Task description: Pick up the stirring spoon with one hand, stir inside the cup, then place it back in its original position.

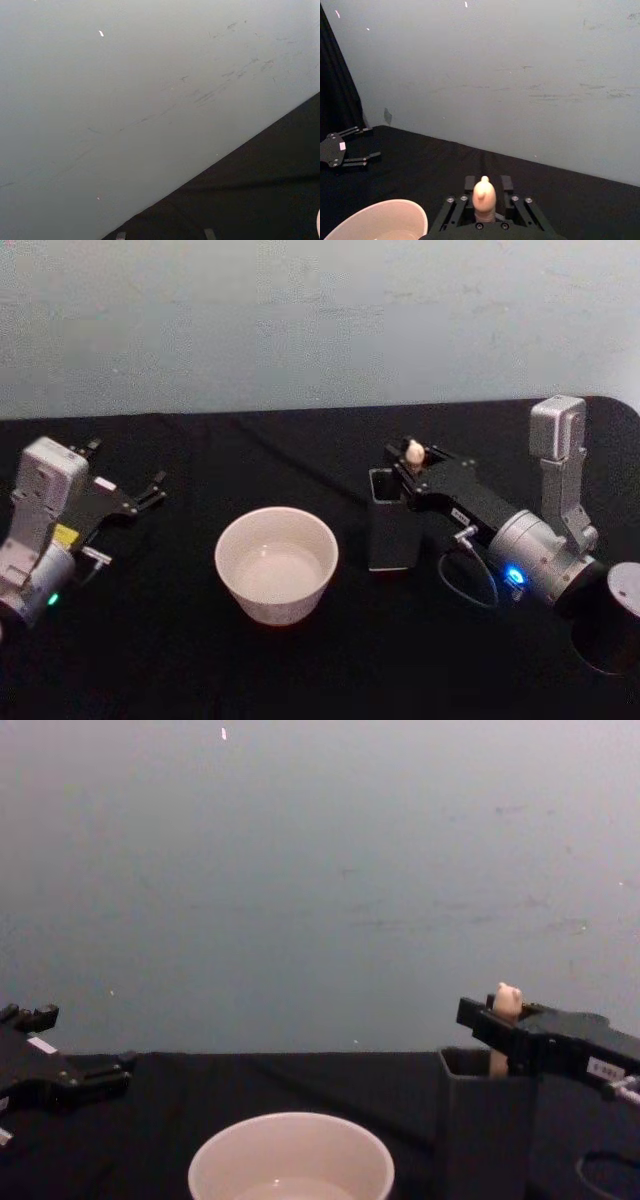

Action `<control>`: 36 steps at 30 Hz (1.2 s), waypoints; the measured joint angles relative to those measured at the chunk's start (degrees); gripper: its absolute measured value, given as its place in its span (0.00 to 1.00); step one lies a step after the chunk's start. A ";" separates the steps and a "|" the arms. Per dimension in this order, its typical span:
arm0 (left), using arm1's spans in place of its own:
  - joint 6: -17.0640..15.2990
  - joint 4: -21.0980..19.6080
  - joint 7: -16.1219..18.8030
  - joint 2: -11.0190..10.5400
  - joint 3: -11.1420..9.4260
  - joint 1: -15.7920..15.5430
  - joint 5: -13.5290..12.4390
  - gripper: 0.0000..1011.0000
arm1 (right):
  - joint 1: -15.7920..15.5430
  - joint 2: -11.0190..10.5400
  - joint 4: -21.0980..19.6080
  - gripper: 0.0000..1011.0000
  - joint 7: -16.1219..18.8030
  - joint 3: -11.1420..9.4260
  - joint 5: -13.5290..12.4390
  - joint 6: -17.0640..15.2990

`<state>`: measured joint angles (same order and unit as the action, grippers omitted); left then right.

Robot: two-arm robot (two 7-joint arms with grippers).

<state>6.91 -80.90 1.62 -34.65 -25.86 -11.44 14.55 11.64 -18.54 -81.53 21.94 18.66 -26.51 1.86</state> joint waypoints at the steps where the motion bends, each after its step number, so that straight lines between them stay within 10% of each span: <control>1: 0.00 0.00 0.00 0.00 0.00 0.00 0.00 0.99 | 0.00 0.00 0.00 0.32 0.01 0.00 0.00 0.00; 23: 0.00 0.00 0.00 0.00 0.00 0.00 0.00 0.99 | 0.02 -0.02 -0.03 0.98 0.07 0.00 -0.08 0.01; 36: 0.00 0.00 0.00 0.00 0.00 0.00 0.00 0.99 | -0.36 -0.05 -5.78 0.99 -2.47 -4.90 -1.36 3.76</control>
<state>6.91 -80.90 1.62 -34.65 -25.86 -11.43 14.55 11.28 -18.59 -87.31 19.47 13.76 -27.88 5.62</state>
